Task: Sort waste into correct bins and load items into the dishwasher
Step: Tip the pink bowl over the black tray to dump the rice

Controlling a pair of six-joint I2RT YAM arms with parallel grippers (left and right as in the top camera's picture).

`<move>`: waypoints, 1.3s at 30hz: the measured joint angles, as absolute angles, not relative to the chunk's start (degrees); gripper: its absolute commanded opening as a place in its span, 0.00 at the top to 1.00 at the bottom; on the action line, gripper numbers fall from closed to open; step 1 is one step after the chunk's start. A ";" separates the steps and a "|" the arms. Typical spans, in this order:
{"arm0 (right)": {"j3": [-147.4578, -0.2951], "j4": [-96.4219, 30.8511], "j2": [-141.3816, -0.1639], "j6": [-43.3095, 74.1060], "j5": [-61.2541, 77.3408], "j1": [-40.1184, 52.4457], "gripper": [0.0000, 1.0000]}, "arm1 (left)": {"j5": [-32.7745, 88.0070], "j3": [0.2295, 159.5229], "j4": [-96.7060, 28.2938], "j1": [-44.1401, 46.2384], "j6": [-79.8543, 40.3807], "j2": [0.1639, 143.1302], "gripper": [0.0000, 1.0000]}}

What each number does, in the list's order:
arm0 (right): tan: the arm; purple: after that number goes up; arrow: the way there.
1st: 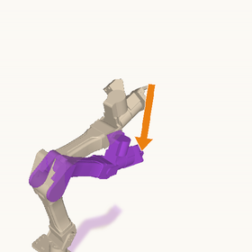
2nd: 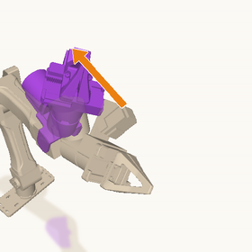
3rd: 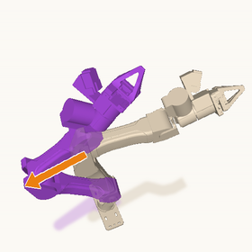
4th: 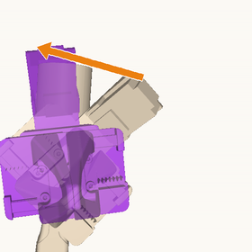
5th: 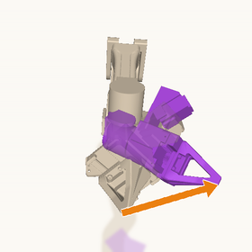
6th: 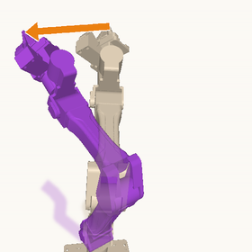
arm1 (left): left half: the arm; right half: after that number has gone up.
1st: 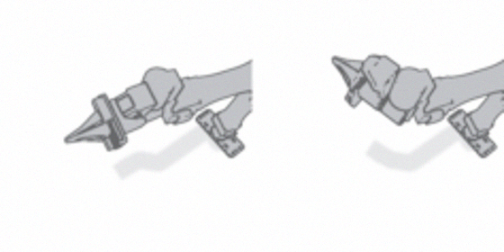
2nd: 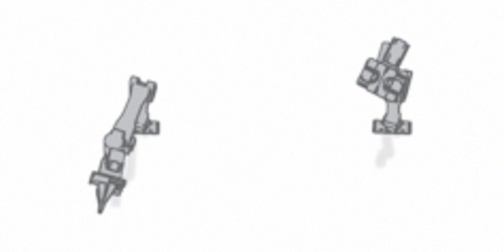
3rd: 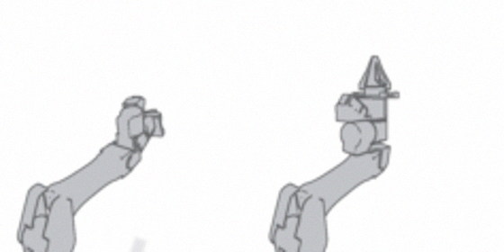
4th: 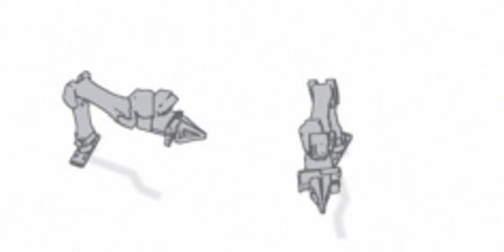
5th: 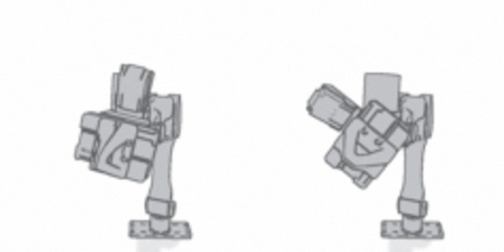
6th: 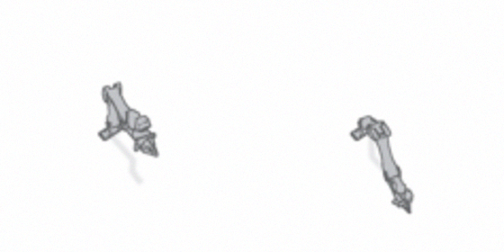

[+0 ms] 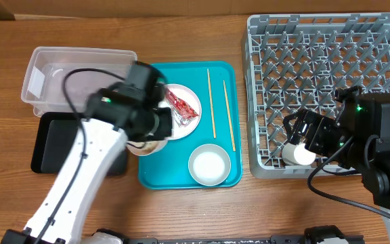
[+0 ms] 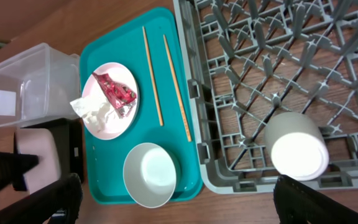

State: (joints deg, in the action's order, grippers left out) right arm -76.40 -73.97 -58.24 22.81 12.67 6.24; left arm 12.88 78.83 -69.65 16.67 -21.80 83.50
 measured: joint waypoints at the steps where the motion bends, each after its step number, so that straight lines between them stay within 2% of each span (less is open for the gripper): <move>1: -76.40 -74.08 -58.24 22.70 12.67 6.24 0.00 | 15.31 78.85 -70.22 13.15 -20.16 83.50 0.96; 10: -76.40 -74.17 -58.24 22.44 12.67 6.24 0.00 | 39.62 74.35 -69.19 -14.92 -1.02 83.61 0.96; 20: -76.40 -74.22 -58.24 22.44 12.67 6.26 0.00 | 69.10 65.45 -73.49 -36.36 22.76 95.09 0.96; 26: -76.40 -74.83 -58.24 22.44 12.69 6.24 0.00 | 78.98 65.32 -74.63 -41.23 28.99 100.47 0.96; 39: -76.40 -75.09 -58.24 22.44 12.64 6.24 0.00 | 83.33 65.23 -82.30 -41.34 37.78 101.19 0.96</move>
